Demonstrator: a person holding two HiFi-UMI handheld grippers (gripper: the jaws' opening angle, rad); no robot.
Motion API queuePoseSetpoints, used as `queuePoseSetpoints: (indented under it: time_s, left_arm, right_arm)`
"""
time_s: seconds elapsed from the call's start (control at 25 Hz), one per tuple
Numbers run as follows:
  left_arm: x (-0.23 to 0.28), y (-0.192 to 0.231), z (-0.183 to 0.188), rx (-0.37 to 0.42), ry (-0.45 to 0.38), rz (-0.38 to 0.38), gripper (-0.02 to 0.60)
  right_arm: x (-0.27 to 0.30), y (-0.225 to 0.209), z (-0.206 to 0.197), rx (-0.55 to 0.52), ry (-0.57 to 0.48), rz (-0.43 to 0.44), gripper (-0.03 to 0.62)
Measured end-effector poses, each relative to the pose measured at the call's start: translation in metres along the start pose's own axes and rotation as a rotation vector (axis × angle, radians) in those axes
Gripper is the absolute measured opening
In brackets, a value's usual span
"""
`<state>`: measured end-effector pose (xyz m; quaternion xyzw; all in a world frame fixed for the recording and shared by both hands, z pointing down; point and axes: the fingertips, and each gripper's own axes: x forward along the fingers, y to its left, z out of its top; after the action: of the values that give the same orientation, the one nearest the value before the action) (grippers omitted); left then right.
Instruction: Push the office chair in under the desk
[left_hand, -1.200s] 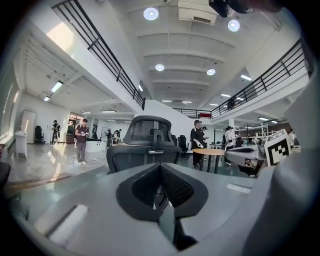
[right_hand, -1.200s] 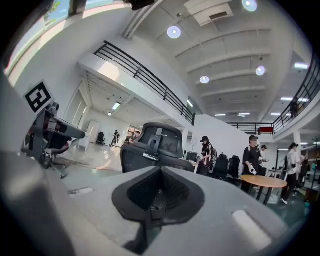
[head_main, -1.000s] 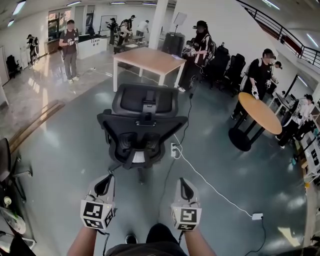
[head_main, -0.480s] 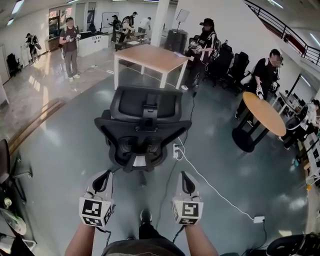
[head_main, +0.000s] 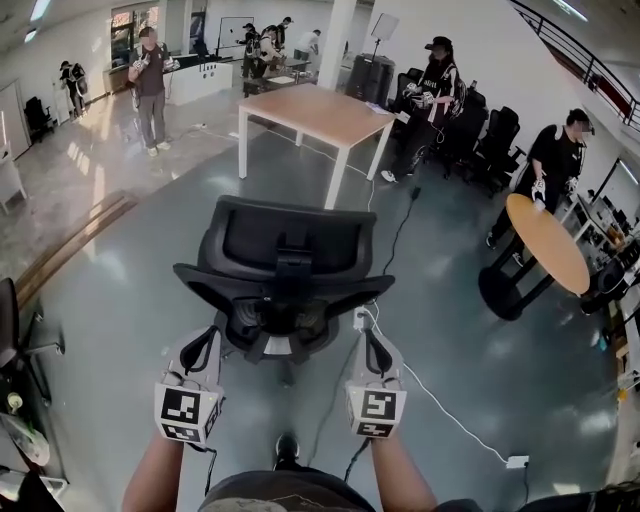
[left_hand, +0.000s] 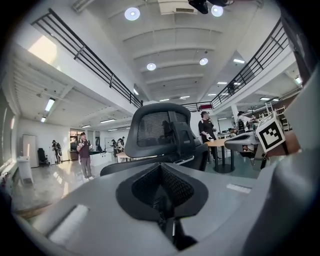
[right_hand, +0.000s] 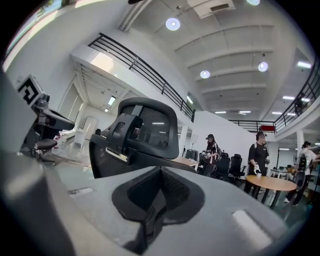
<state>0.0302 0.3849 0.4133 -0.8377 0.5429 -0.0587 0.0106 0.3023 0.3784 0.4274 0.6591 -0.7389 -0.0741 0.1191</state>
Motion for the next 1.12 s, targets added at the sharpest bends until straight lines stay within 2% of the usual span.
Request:
queuePoseSetpoints:
  time_s: [0.16, 0.44, 0.48, 0.56, 0.64, 0.76, 0.88, 0.96, 1.12]
  left_arm:
    - [0.020, 0.005, -0.008, 0.008, 0.026, 0.025, 0.021]
    - [0.040, 0.005, -0.029, 0.038, 0.080, 0.062, 0.064]
    - [0.043, 0.007, -0.031, 0.051, 0.080, 0.078, 0.079]
    - [0.046, 0.013, -0.032, 0.091, 0.058, 0.114, 0.111]
    - [0.046, 0.018, -0.028, 0.127, 0.039, 0.147, 0.127]
    - [0.047, 0.027, -0.021, 0.197, 0.043, 0.187, 0.198]
    - [0.049, 0.035, -0.018, 0.281, 0.054, 0.213, 0.263]
    - [0.051, 0.037, -0.012, 0.330, 0.059, 0.218, 0.267]
    - [0.053, 0.046, -0.012, 0.378, 0.075, 0.242, 0.281]
  right_arm:
    - [0.025, -0.005, 0.003, -0.060, -0.015, 0.025, -0.008]
    - [0.047, -0.015, -0.007, -0.141, -0.034, 0.048, -0.004]
    - [0.051, -0.016, -0.010, -0.150, -0.033, 0.059, 0.054]
    - [0.057, -0.019, -0.013, -0.170, -0.031, 0.072, 0.083]
    - [0.061, -0.021, -0.012, -0.216, -0.028, 0.074, 0.138]
    - [0.065, -0.018, -0.004, -0.302, -0.028, 0.073, 0.210]
    - [0.068, -0.010, 0.000, -0.308, -0.039, 0.108, 0.256]
    - [0.071, -0.006, -0.004, -0.308, -0.019, 0.118, 0.272]
    - [0.078, -0.003, -0.010, -0.355, 0.027, 0.104, 0.303]
